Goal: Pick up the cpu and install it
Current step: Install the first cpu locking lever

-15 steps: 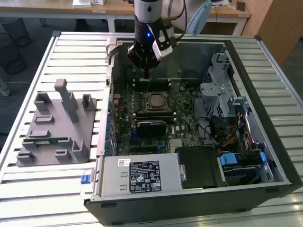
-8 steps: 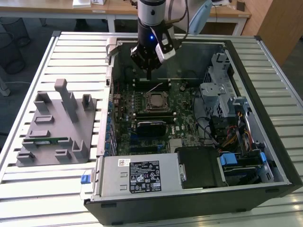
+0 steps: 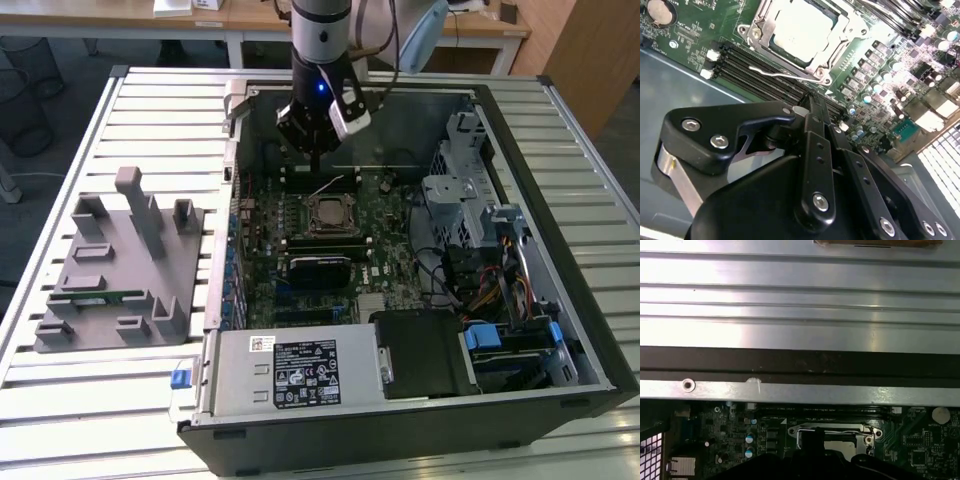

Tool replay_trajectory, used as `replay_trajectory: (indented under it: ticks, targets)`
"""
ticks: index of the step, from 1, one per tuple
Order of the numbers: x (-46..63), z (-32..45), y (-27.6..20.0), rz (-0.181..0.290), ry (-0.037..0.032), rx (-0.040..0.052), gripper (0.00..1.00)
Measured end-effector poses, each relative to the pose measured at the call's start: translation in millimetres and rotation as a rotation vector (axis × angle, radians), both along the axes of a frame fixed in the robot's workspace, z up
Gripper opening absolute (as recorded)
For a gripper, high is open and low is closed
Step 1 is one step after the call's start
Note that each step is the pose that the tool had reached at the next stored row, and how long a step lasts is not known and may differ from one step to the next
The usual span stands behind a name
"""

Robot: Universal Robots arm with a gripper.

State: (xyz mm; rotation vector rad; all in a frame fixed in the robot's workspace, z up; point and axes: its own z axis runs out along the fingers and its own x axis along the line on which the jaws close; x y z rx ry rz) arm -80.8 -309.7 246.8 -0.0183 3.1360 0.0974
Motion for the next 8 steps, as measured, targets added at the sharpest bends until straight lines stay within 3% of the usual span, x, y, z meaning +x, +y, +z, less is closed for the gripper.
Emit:
replay_trajectory:
  ticks: [8]
  targets:
    - [10.4,-7.8,0.0,0.008,-0.0001,-0.0024,0.11]
